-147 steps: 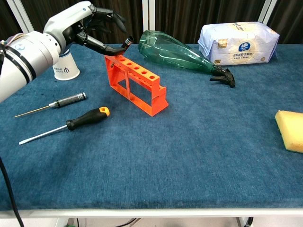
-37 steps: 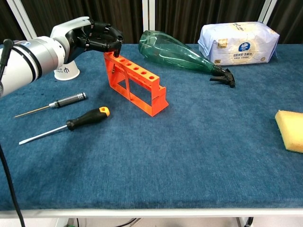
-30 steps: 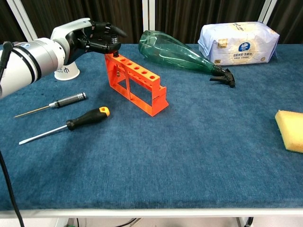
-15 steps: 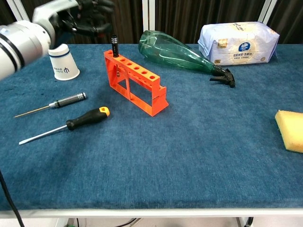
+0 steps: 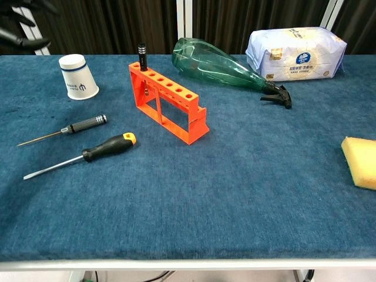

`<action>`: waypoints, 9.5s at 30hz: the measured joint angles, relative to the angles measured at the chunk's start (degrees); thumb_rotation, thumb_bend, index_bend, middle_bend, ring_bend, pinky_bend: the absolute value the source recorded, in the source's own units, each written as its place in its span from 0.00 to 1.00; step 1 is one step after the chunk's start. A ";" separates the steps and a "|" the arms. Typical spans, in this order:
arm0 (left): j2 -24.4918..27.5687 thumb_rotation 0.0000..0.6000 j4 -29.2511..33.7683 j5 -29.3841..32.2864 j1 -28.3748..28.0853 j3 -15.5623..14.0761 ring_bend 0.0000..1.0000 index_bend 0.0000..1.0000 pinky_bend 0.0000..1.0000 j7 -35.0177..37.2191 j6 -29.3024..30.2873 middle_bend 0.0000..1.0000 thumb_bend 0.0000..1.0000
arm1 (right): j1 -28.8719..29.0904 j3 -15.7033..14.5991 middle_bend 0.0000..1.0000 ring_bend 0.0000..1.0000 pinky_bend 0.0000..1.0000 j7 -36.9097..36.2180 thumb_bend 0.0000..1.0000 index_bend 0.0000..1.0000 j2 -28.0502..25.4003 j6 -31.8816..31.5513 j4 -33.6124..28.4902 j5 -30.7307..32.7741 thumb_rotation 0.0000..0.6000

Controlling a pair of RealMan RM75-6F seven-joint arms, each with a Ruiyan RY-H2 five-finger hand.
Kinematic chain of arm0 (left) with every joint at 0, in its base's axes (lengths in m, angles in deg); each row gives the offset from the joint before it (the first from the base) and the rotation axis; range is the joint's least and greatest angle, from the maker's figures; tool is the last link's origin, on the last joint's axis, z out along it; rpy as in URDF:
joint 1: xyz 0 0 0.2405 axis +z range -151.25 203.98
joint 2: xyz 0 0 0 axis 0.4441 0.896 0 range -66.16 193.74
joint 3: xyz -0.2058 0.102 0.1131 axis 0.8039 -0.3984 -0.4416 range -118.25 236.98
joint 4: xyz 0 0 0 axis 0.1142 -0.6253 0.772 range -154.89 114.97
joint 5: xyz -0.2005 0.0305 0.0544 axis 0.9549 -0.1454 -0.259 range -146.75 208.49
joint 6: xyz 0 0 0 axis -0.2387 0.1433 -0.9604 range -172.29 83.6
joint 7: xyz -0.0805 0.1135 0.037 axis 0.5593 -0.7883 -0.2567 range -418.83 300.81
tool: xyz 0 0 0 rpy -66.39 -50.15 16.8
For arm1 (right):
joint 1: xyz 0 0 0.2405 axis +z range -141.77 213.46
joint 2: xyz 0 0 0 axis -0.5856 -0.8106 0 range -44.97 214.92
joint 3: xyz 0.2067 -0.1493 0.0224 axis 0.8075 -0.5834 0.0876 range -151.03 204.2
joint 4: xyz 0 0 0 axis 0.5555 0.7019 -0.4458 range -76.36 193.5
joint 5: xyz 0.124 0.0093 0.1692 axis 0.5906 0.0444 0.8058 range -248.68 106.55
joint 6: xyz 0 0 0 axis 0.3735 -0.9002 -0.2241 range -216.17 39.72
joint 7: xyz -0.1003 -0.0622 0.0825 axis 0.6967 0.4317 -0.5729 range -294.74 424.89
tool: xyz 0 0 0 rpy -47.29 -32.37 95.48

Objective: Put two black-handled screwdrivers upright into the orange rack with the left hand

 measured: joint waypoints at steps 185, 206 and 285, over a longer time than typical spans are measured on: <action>2.10 1.00 14.37 29.57 -22.72 5.55 0.09 0.64 0.19 -12.16 -9.25 0.25 0.35 | -1.13 -0.58 0.00 0.00 0.00 -4.51 0.39 0.00 0.53 0.07 2.42 0.36 1.00; -2.90 1.00 8.73 28.14 -22.70 3.21 0.08 0.64 0.19 -12.62 -9.83 0.23 0.35 | -0.94 -0.70 0.00 0.00 0.00 -4.50 0.39 0.00 0.99 0.72 3.07 0.61 1.00; -6.64 1.00 4.52 26.39 -23.91 2.16 0.05 0.40 0.18 -13.53 -14.07 0.17 0.35 | -0.75 -0.03 0.00 0.00 0.00 -6.74 0.38 0.00 1.53 1.71 5.49 2.28 1.00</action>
